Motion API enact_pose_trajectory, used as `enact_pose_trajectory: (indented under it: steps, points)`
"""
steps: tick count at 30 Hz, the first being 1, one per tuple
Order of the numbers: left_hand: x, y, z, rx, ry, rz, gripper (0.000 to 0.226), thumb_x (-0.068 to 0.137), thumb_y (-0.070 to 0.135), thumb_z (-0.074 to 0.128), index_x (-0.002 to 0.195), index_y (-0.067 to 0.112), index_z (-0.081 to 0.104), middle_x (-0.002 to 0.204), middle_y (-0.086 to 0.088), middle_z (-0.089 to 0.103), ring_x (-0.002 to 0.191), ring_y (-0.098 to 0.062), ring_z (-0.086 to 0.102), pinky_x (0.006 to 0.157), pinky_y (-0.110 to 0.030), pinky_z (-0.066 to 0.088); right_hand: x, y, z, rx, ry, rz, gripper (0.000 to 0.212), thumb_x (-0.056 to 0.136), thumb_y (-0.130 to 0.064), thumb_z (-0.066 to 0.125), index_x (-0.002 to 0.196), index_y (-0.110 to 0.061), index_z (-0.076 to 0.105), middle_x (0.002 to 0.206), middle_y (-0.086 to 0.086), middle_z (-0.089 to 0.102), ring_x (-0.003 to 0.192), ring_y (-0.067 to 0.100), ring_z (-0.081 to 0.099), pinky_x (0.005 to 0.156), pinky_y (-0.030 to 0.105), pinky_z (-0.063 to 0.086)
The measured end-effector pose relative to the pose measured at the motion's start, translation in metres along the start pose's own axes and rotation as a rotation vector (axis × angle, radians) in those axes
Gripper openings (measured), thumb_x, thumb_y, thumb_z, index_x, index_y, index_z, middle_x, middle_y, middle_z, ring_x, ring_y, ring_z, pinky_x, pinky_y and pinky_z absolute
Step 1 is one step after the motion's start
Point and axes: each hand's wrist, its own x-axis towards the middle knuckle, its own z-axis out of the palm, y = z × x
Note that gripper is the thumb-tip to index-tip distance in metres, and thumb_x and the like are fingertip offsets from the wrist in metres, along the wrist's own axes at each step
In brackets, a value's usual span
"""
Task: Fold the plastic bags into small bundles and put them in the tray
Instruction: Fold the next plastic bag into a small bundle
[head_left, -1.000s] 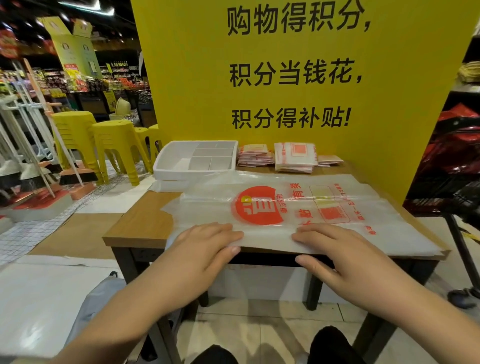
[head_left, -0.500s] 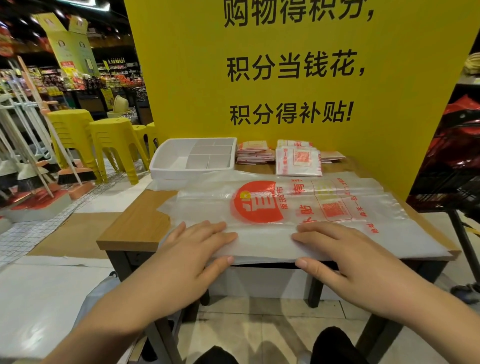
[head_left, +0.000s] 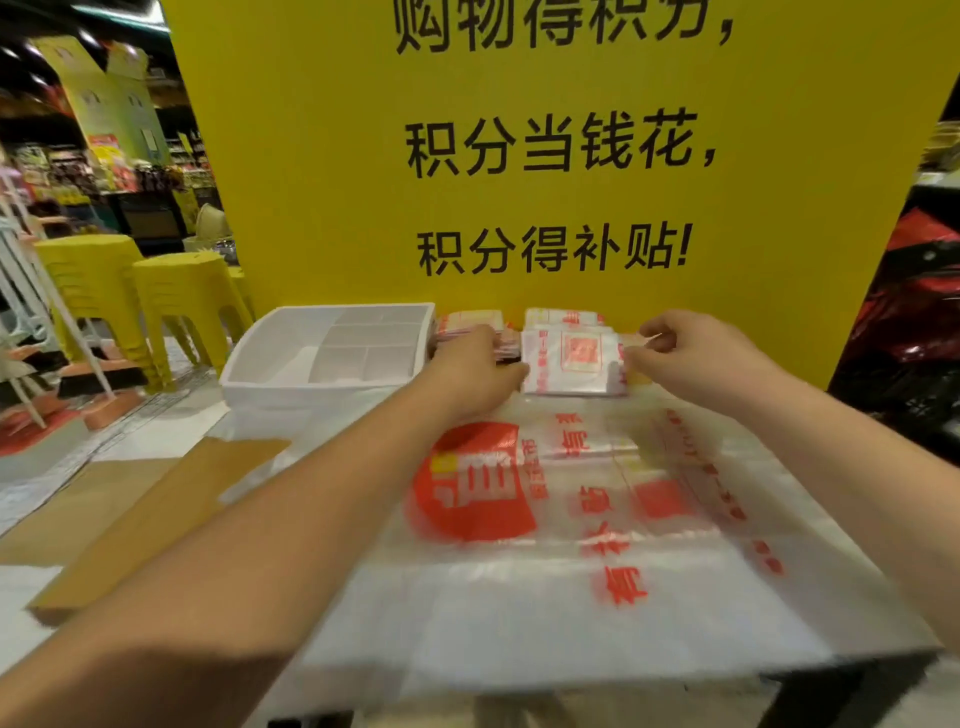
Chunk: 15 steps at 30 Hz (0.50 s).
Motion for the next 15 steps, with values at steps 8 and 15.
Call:
enact_pose_trajectory:
  steps: [8, 15]
  points:
    - [0.077, 0.003, 0.032, -0.093, -0.034, -0.052, 0.043, 0.096, 0.037, 0.064, 0.13, 0.014, 0.053, 0.129, -0.004, 0.063, 0.106, -0.021, 0.058, 0.079, -0.028, 0.039, 0.077, 0.016, 0.038, 0.128, -0.112, 0.193, 0.044, 0.091, -0.039, 0.07, 0.124, -0.016, 0.054, 0.093, -0.001, 0.063, 0.08, 0.016, 0.062, 0.063, 0.028, 0.05]
    - [0.088, 0.009, 0.033, -0.153, 0.048, -0.001, 0.034, 0.094, 0.032, 0.066, 0.116, 0.011, 0.051, 0.104, -0.008, 0.069, 0.094, -0.024, 0.065, 0.065, -0.03, 0.045, 0.085, 0.018, 0.044, 0.298, -0.121, 0.243, 0.026, 0.087, -0.039, 0.075, 0.099, -0.021, 0.06, 0.082, -0.001, 0.066, 0.068, 0.014, 0.059, 0.056, 0.026, 0.042]
